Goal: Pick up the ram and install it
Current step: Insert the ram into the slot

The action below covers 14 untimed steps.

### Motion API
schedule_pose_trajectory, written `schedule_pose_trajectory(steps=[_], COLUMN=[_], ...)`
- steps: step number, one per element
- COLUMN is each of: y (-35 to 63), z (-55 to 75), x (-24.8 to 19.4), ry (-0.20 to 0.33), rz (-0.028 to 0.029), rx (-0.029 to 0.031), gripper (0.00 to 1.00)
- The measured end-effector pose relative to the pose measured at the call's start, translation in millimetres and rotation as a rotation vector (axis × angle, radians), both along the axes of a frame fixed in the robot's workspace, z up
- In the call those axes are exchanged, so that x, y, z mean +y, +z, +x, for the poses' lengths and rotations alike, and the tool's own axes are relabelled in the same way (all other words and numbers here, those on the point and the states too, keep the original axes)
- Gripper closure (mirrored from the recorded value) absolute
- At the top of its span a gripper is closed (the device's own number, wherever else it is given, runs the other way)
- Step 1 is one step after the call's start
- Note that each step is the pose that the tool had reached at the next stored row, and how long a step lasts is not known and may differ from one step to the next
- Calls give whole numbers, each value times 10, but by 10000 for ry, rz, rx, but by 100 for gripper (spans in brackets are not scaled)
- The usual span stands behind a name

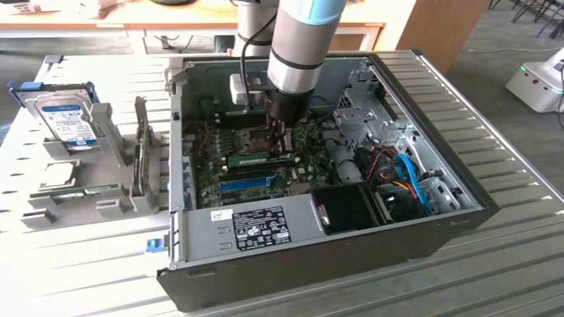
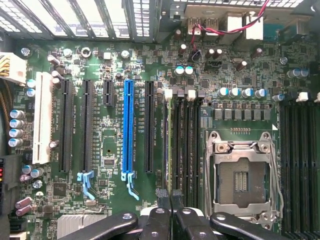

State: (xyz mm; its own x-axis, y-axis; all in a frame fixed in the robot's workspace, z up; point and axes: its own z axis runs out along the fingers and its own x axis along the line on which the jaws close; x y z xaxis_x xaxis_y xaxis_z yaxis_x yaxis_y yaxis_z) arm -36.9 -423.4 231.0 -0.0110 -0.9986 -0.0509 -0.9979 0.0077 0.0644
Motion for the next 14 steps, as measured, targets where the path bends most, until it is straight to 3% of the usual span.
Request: schedule_pose_trajectory(steps=[14], y=[-15], z=[0], x=[-5], ry=[0], rz=[-2], rx=[1], gripper=[88])
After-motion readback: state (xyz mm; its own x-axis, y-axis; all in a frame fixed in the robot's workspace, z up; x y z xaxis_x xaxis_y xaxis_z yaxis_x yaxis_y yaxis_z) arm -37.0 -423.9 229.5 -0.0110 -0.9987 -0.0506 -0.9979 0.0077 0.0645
